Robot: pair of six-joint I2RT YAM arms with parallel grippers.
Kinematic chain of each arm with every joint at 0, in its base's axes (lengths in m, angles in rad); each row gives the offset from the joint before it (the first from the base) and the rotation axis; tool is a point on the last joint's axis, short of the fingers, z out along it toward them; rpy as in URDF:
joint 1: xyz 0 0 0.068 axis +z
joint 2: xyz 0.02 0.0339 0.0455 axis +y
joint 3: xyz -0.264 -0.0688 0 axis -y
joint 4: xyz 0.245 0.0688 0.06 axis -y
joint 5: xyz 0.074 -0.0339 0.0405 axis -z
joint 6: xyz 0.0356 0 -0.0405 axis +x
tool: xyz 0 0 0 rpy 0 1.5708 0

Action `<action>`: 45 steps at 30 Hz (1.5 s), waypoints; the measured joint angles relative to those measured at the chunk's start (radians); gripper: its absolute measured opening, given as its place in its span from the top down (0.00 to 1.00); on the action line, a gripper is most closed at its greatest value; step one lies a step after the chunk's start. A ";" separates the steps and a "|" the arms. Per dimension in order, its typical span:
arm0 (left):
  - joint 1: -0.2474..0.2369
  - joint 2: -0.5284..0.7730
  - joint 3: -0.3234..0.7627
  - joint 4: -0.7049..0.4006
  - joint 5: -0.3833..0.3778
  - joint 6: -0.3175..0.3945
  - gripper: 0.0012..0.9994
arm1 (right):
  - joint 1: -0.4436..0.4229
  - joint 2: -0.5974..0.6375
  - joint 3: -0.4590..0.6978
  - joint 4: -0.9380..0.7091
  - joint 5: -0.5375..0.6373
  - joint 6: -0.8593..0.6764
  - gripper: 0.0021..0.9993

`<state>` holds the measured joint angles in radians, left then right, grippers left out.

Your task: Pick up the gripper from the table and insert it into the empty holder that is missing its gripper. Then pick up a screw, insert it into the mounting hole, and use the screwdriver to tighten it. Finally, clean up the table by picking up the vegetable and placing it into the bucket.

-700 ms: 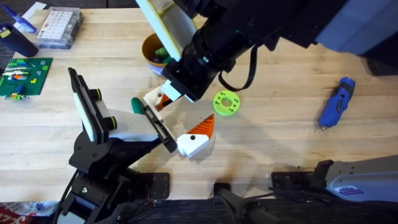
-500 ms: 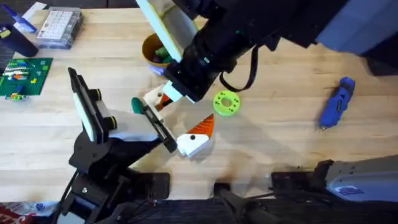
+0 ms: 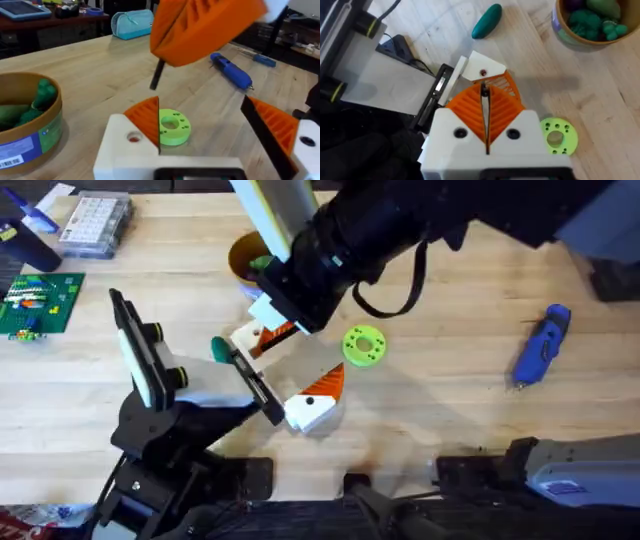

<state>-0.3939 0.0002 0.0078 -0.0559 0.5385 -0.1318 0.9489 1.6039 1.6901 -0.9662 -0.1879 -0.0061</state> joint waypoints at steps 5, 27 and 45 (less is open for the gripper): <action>0.000 0.000 0.000 0.000 0.000 0.000 0.00 | 0.000 0.012 0.015 -0.014 -0.004 -0.013 0.99; 0.000 0.000 0.000 0.000 0.000 0.000 0.00 | 0.005 0.188 0.198 -0.174 -0.009 -0.025 0.99; 0.000 0.000 0.000 0.000 0.000 0.000 0.00 | 0.016 0.216 0.200 -0.173 -0.011 -0.053 0.99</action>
<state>-0.3939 0.0002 0.0078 -0.0559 0.5385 -0.1318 0.9649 1.8199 1.8900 -1.1396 -0.1986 -0.0590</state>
